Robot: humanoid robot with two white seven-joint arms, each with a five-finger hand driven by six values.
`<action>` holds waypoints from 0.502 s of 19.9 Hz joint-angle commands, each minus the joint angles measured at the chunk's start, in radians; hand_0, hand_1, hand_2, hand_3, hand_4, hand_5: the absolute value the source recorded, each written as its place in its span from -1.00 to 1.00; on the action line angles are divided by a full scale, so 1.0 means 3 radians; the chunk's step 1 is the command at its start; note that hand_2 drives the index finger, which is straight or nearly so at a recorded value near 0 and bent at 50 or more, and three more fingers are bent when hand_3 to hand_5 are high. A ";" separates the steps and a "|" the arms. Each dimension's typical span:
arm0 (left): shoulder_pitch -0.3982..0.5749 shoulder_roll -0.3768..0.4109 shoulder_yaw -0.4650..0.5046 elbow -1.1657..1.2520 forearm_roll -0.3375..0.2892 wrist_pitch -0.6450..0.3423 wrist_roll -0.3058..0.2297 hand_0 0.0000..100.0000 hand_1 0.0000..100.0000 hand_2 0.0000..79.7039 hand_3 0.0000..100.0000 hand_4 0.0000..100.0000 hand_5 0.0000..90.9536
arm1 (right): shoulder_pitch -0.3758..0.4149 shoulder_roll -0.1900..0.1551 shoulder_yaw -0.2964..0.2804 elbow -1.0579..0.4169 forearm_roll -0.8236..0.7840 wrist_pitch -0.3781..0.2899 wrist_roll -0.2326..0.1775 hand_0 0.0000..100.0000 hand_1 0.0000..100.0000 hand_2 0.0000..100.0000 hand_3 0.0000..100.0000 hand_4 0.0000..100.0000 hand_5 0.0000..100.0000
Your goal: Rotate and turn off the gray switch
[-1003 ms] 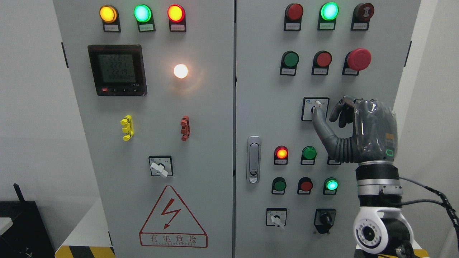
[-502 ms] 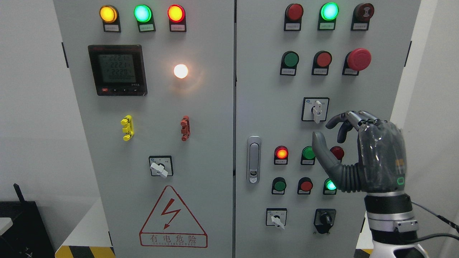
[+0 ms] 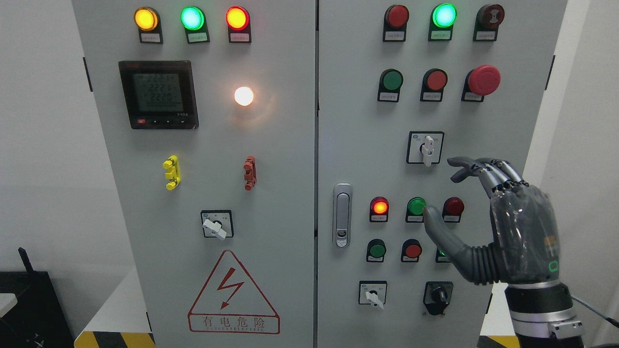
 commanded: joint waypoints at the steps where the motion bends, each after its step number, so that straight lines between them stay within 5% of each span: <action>1: 0.0000 0.0000 -0.0005 0.0051 0.0000 0.0002 0.0001 -0.76 -0.22 -1.00 -1.00 -1.00 -1.00 | 0.0050 -0.0040 -0.0193 -0.0105 -0.0003 -0.0005 0.0005 -0.47 -0.32 -0.74 -0.87 -1.00 -1.00; 10: 0.0000 0.0000 -0.0005 0.0046 0.0000 0.0002 -0.0005 -0.76 -0.22 -1.00 -1.00 -1.00 -1.00 | 0.0131 -0.0020 -0.0188 -0.0105 -0.0003 -0.0102 0.0005 -0.49 -0.31 -0.70 -0.81 -1.00 -1.00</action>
